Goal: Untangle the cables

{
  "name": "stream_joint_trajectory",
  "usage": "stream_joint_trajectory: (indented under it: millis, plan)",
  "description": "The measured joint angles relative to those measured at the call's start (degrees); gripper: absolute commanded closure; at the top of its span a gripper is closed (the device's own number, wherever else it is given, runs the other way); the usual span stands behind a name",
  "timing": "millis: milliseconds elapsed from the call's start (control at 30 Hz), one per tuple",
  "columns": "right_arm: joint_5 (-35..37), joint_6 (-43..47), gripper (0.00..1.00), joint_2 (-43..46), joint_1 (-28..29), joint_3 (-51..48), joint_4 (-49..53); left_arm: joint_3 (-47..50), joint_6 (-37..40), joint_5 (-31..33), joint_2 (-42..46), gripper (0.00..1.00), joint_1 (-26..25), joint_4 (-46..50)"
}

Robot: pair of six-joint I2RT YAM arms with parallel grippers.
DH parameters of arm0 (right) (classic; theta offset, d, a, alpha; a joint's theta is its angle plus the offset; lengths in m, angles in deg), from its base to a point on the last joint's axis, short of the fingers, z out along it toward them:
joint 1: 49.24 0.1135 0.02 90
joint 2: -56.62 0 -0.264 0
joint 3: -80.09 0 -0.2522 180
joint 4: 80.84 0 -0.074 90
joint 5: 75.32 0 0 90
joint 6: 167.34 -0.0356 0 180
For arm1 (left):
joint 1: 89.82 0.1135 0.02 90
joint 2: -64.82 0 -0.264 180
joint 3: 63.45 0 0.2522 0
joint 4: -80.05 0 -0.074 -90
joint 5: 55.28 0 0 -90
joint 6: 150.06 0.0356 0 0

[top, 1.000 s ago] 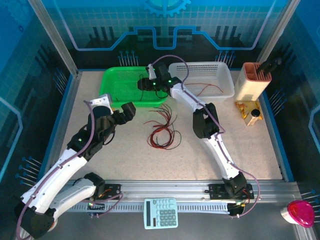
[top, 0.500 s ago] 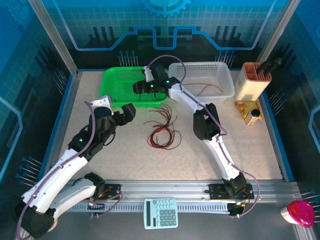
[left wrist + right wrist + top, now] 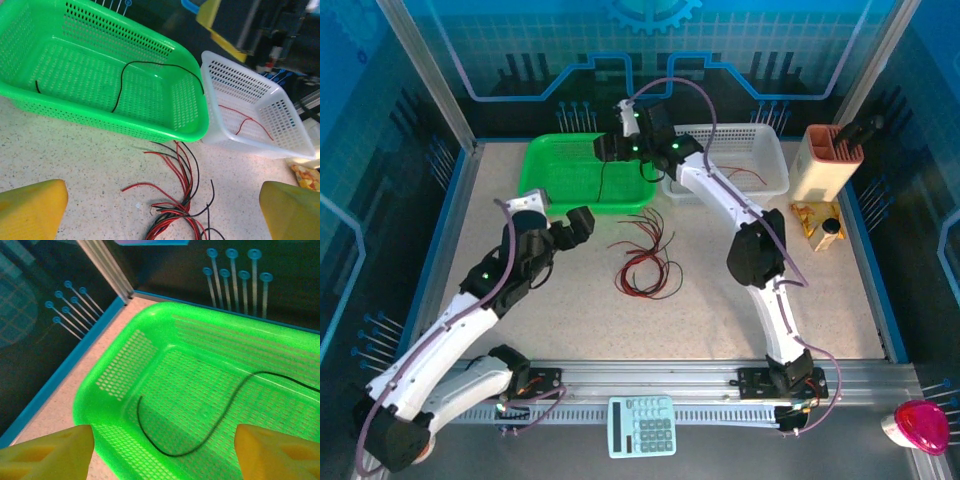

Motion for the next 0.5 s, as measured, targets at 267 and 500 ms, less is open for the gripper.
stream_joint_trajectory:
  millis: [267,500]
  plan:
    - [4.57,-0.17,0.18,16.15,-3.56,-23.02,-3.43,-13.99,2.73,-4.44,-19.21,0.01,0.66,2.56]
    - [7.56,-0.76,0.00,29.59,-5.46,-38.73,-5.64,-32.11,6.54,-6.51,-40.15,0.01,0.76,4.55]
